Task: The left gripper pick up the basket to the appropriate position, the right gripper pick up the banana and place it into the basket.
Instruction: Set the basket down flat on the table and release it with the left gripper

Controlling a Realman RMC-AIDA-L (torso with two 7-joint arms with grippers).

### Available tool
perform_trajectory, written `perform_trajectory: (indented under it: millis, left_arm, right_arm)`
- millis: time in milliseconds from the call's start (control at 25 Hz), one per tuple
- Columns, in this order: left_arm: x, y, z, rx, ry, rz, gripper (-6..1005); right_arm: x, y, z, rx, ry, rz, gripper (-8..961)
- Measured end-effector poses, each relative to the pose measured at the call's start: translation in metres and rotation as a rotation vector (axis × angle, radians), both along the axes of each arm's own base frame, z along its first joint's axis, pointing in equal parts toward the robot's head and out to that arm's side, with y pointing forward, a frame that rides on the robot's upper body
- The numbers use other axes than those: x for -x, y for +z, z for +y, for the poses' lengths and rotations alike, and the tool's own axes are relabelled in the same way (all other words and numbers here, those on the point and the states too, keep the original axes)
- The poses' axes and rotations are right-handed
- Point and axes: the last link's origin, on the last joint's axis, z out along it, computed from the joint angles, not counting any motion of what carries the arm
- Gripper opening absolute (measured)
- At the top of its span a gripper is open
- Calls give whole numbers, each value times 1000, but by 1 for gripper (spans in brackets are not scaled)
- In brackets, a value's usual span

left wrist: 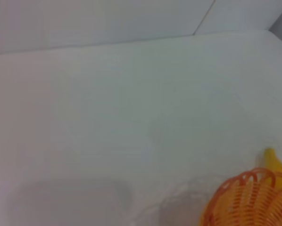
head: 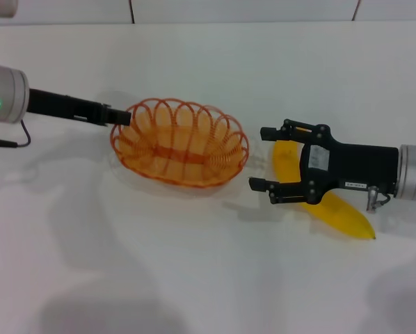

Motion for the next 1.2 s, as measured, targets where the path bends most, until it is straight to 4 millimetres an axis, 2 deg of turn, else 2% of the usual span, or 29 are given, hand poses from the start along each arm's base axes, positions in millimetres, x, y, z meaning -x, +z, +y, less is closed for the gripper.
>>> perform_trajectory:
  millis: [320,1200]
  left_arm:
    - [15,-5,-8,2,47,-7,57]
    - [17,-3,-8,-4,103,-27,61]
  right_arm:
    - [2,-1,1,0,4,1,840]
    - [2,-1,1,-1,3,2,835]
